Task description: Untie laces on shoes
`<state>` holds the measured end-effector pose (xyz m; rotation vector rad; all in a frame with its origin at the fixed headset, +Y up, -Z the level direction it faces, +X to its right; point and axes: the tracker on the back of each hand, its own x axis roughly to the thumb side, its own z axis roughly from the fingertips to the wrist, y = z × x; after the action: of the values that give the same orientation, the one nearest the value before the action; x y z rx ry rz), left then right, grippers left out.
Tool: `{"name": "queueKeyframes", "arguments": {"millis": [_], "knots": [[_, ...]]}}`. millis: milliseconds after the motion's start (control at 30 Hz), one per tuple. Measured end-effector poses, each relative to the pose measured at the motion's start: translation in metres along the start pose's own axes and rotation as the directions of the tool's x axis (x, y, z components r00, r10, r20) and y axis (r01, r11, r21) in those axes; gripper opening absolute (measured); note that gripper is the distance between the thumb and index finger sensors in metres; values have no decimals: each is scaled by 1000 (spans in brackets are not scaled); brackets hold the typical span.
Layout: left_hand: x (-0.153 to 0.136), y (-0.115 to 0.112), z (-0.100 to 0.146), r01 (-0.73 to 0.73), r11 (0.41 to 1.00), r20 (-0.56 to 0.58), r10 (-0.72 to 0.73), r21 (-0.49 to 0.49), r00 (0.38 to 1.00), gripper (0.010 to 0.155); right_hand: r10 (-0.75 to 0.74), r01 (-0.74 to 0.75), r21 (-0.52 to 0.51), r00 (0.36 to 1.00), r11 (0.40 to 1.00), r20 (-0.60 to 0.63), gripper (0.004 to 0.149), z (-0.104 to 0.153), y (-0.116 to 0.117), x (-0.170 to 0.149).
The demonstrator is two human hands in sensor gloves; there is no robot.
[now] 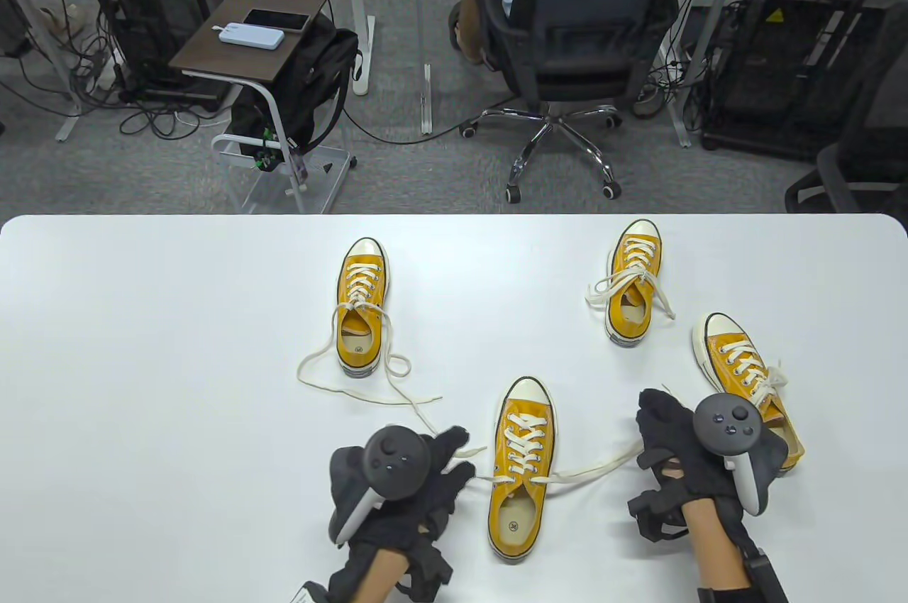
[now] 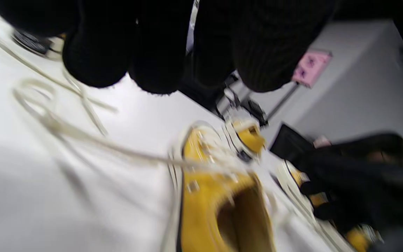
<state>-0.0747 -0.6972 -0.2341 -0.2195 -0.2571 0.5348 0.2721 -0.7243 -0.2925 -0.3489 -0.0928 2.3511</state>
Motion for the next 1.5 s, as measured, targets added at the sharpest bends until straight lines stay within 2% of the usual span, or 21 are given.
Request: {"name": "queueKeyframes", "arguments": {"millis": [67,167,200,300,367,400,467,567,667,767,1100,1500], "knots": [[21,-15,3,128,989,56,-124,-77,991,60,-18,18,-14,1000,1000,12,47,1,-1,2],[38,-35,3,279,948,93,-268,-151,959,63,-25,25,-9,999,1000,23,48,2,-2,3],[41,-40,2,311,937,100,-298,-158,949,62,-28,29,-3,999,1000,24,48,1,-1,3],[44,-64,-4,374,881,126,-352,-290,927,61,5,-6,8,999,1000,51,47,2,1,6],[45,-76,-7,415,849,134,-393,-327,910,59,-12,10,44,998,999,54,47,3,4,8],[46,-78,-8,431,839,134,-410,-332,902,56,-23,20,57,998,998,58,47,3,5,8],[48,-78,-6,450,863,120,-434,-229,893,48,-38,32,80,997,996,65,47,4,8,10],[51,-79,0,471,866,130,-454,-168,882,46,-28,22,90,997,996,68,47,4,8,10],[55,-69,8,452,892,112,-446,-33,888,44,-51,46,79,997,996,60,47,3,5,8],[55,-56,12,391,920,74,-393,40,917,42,-65,61,69,996,996,59,47,3,2,8],[51,-12,9,290,942,-16,-291,167,957,41,-83,80,60,995,995,49,47,2,-1,6],[38,62,-30,272,915,-163,-232,299,959,42,-95,92,61,994,994,50,47,2,-1,6]]}}
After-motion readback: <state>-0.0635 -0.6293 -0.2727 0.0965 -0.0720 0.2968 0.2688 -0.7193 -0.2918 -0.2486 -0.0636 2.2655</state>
